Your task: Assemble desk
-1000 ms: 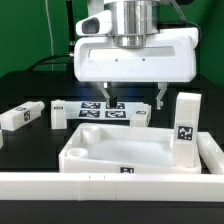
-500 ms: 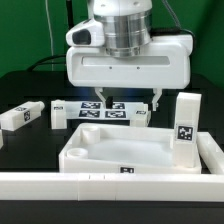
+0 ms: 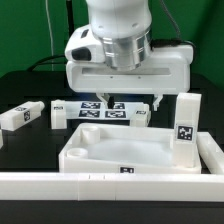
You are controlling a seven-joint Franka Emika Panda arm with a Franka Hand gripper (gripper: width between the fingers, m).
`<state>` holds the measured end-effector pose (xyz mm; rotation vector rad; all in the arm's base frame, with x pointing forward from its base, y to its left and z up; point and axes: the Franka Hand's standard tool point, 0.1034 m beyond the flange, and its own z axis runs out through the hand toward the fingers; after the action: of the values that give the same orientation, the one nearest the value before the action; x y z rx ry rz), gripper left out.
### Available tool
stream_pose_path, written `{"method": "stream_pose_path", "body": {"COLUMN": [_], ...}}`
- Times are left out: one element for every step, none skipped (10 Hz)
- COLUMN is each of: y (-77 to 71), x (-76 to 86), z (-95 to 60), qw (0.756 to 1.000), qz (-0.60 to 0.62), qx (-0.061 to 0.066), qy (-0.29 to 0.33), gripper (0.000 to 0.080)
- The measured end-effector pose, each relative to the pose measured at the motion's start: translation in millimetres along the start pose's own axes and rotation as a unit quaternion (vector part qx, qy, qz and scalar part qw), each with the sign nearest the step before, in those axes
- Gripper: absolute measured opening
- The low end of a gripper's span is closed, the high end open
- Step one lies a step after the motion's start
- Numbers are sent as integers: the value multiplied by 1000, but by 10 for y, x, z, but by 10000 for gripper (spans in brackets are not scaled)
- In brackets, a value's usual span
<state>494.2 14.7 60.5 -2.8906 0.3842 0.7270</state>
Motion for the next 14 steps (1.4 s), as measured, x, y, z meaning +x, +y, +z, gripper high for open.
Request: {"method": "stream_pose_path", "body": {"y": [53, 60, 22, 0, 13, 13, 15, 34, 39, 20, 6, -2, -18, -42], "x": [1, -64, -75, -114, -206, -195, -153, -229, -210, -174, -164, -167, -176, -188], "z": [61, 141, 190, 244, 285, 285, 302, 323, 375, 423, 423, 438, 473, 522], "qw": [1000, 998, 997, 995, 989, 984, 981, 973, 966, 966, 967, 967, 966, 965], "qz": [1, 1, -2, -4, -3, -3, -3, -2, -1, -3, -4, -5, -6, -8], "qx": [6, 3, 0, -1, -3, -3, -4, -5, -7, -8, -9, -9, -10, -12], "qy": [-20, -59, -82, -101, -148, -180, -193, -232, -258, -260, -255, -256, -260, -263], "gripper": [649, 649, 649, 649, 649, 649, 649, 649, 649, 649, 649, 649, 649, 649]}}
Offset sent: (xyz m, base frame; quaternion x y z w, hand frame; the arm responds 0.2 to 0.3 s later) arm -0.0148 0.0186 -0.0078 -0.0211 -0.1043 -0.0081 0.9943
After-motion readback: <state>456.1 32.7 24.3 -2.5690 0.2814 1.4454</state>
